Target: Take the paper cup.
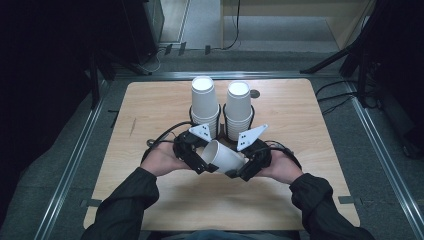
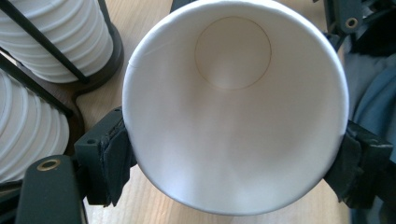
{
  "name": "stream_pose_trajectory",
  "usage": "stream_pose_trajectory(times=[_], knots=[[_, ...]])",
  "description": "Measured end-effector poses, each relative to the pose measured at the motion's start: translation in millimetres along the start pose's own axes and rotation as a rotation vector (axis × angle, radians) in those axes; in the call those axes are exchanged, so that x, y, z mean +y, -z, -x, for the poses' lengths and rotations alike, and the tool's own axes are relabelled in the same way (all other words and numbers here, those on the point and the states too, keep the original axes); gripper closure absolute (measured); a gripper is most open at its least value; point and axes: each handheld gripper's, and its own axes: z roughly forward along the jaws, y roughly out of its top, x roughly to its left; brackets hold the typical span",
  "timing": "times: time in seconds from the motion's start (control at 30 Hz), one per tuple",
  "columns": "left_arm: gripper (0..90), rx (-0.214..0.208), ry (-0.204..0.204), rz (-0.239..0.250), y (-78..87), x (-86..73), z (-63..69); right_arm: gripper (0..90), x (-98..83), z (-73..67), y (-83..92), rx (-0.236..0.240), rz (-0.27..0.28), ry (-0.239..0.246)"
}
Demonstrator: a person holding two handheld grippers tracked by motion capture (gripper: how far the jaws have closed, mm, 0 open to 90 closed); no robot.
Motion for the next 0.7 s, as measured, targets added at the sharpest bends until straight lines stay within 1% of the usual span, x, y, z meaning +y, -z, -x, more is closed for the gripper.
stream_pose_trajectory(times=[0.03,0.13,0.2,0.27,0.33,0.37,0.4,0.43,0.47,0.5,0.53,0.57,0.6,0.63,0.7], knots=[[15.0,-0.001,-0.007,-0.005,-0.9,1.0,0.0,15.5,-0.5,-0.5,-1.7,0.005,-0.008,-0.008],[14.6,0.001,-0.011,-0.026,-3.9,4.0,0.8,17.0,-2.3,0.6,-8.2,-0.002,-0.016,0.013],[14.1,0.001,-0.008,-0.034,-6.6,4.9,1.3,19.1,-3.4,1.1,-10.6,0.001,-0.021,0.001],[13.4,-0.007,-0.007,-0.044,-8.6,4.9,1.3,21.4,-4.4,1.6,-12.2,0.016,-0.023,0.012],[12.1,-0.013,-0.009,-0.050,-9.6,4.9,0.4,22.1,-5.0,0.8,-12.7,0.013,-0.031,0.025],[11.2,-0.005,-0.015,-0.044,-10.0,4.8,0.5,22.2,-5.2,1.0,-12.7,0.019,-0.032,0.025],[10.5,-0.003,-0.021,-0.036,-10.1,4.4,0.6,22.4,-5.7,1.2,-12.6,0.015,-0.025,0.033],[9.5,-0.003,-0.019,-0.027,-10.2,4.2,0.6,22.4,-5.8,1.3,-12.2,0.013,-0.023,0.035],[8.8,0.007,-0.032,-0.015,-9.4,3.8,0.8,22.4,-5.9,1.2,-11.6,0.009,-0.018,0.034],[7.6,0.026,-0.033,0.010,-8.8,2.8,2.2,22.3,-6.0,1.6,-10.7,0.003,-0.011,0.038],[5.1,0.040,-0.027,0.012,-8.3,2.4,2.3,22.3,-5.9,1.9,-9.7,0.005,-0.004,0.036],[0.3,0.041,-0.012,0.012,-8.2,2.2,1.2,22.2,-5.8,2.4,-8.3,0.004,0.006,0.032],[0.0,0.040,0.006,0.026,-7.7,1.3,0.6,22.2,-5.8,3.2,-6.6,0.002,0.016,0.025],[0.0,0.035,0.008,0.045,-6.7,-0.1,-0.4,22.1,-5.9,3.6,-4.8,-0.003,0.022,0.018],[0.0,0.025,0.026,0.088,-4.7,-2.9,-1.9,22.1,-6.4,5.3,-1.5,-0.002,0.037,0.009]])
